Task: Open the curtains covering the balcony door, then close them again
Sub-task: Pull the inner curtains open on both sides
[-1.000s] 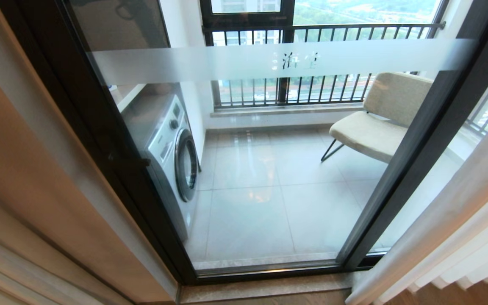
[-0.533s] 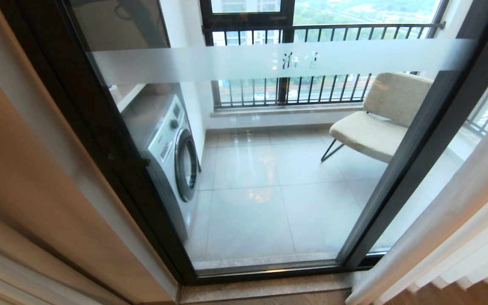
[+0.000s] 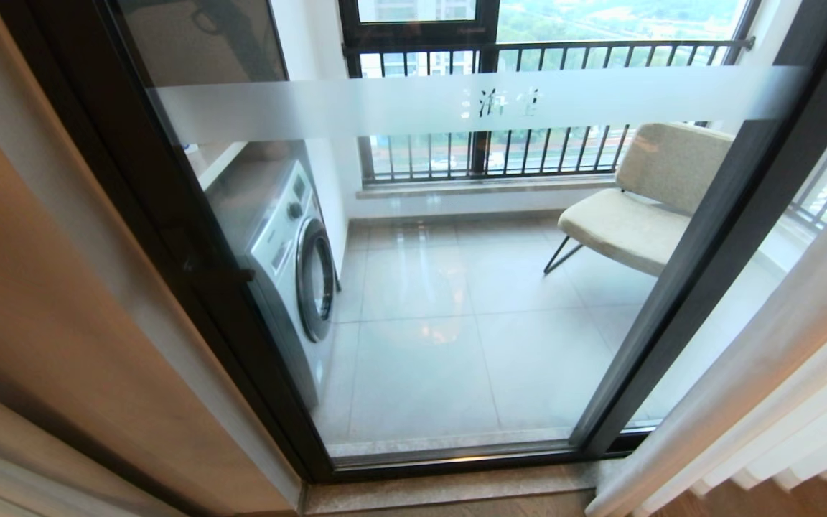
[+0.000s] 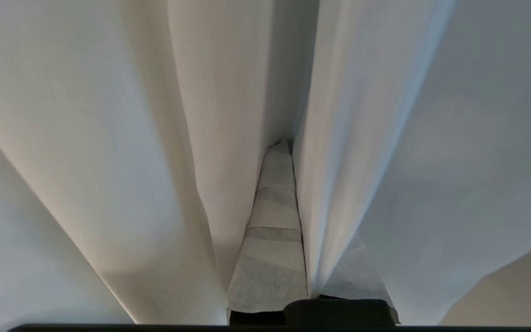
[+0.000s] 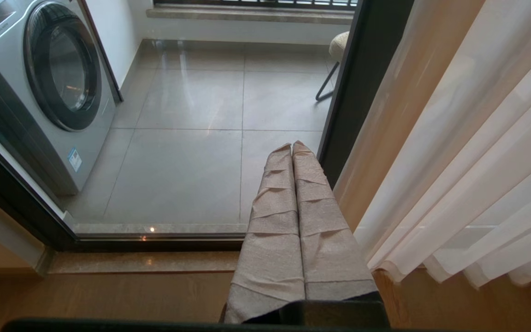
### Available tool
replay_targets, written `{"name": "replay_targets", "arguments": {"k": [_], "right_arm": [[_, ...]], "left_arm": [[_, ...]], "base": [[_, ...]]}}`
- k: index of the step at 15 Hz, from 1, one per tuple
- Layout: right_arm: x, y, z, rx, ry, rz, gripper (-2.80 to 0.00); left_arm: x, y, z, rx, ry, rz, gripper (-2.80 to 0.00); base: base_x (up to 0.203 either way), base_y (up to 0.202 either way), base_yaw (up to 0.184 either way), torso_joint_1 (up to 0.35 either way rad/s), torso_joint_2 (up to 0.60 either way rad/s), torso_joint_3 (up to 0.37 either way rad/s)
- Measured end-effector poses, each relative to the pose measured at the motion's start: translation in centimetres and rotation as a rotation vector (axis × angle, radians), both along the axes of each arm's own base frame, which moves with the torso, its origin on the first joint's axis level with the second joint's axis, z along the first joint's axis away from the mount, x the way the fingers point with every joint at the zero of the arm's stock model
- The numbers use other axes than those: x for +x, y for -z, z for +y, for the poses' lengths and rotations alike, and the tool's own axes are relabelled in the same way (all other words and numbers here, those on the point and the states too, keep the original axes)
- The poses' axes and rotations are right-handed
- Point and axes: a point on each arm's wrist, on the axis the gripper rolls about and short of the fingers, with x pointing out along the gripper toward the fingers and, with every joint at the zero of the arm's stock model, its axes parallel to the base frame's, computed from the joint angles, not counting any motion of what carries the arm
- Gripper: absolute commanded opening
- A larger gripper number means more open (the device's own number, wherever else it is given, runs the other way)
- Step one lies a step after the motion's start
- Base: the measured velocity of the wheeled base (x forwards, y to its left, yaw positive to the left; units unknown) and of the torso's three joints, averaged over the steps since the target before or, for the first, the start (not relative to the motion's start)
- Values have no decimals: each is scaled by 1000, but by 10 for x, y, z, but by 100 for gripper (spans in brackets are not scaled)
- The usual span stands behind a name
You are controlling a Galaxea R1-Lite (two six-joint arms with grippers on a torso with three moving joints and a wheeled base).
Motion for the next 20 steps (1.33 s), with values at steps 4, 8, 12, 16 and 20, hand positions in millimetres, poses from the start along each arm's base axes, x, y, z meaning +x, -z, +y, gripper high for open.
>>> {"name": "replay_targets", "arguments": {"k": [4, 8, 12, 16, 20], "right_arm": [[0, 0, 0, 0, 0, 0, -280], [0, 0, 0, 0, 0, 0, -280], [0, 0, 0, 0, 0, 0, -280], [0, 0, 0, 0, -1, 0, -280], [0, 0, 0, 0, 0, 0, -280]], "left_arm": [[5, -7, -14, 10, 29, -5, -280], [14, -25, -42, 51, 90, -27, -280], [15, -39, -70, 92, 141, -52, -280], [8, -44, -88, 126, 154, -72, -280], [11, -44, -100, 126, 196, -75, -280]], "base": [[0, 0, 0, 0, 0, 0], [0, 0, 0, 0, 0, 0], [0, 0, 0, 0, 0, 0], [0, 0, 0, 0, 0, 0], [0, 0, 0, 0, 0, 0]]}}
